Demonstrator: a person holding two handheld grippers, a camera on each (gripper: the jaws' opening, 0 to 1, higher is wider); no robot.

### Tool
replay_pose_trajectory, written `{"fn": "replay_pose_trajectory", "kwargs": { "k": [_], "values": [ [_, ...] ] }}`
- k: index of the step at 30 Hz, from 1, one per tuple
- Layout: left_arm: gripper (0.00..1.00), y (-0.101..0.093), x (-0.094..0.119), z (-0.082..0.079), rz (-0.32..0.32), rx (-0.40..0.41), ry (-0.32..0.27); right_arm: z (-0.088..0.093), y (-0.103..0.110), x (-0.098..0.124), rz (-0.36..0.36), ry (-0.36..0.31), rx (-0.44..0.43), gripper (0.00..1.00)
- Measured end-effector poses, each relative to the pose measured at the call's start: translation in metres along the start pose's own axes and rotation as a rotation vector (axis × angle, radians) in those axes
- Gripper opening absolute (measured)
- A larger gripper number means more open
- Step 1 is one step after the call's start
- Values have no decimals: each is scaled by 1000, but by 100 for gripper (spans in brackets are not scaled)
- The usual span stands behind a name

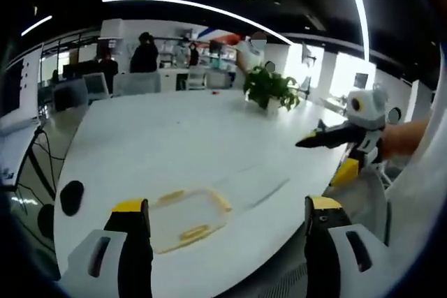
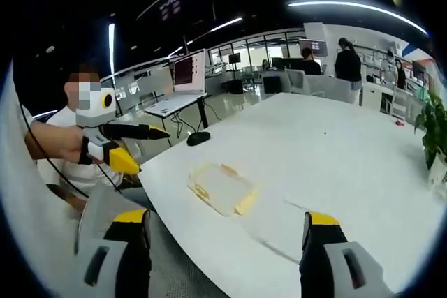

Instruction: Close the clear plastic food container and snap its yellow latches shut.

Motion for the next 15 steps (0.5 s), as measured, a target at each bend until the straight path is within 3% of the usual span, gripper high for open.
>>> {"fn": "replay_pose_trajectory", "kwargs": {
  "k": [15],
  "values": [
    [84,23,-2,7,53,-39,63,-9,-2,-27,-37,18,52,89]
  ]
}}
Point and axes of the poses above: the point that each gripper's makers call its tool centre point, and the gripper's own axes: x roughly backward along the fingers, y roughly to its left, z roughly out of its underside, the point moved 9 cm from there along x, roughly backward along the fingers, and after that the axes turned 8 degrees about -y, right-handed, at the moved point
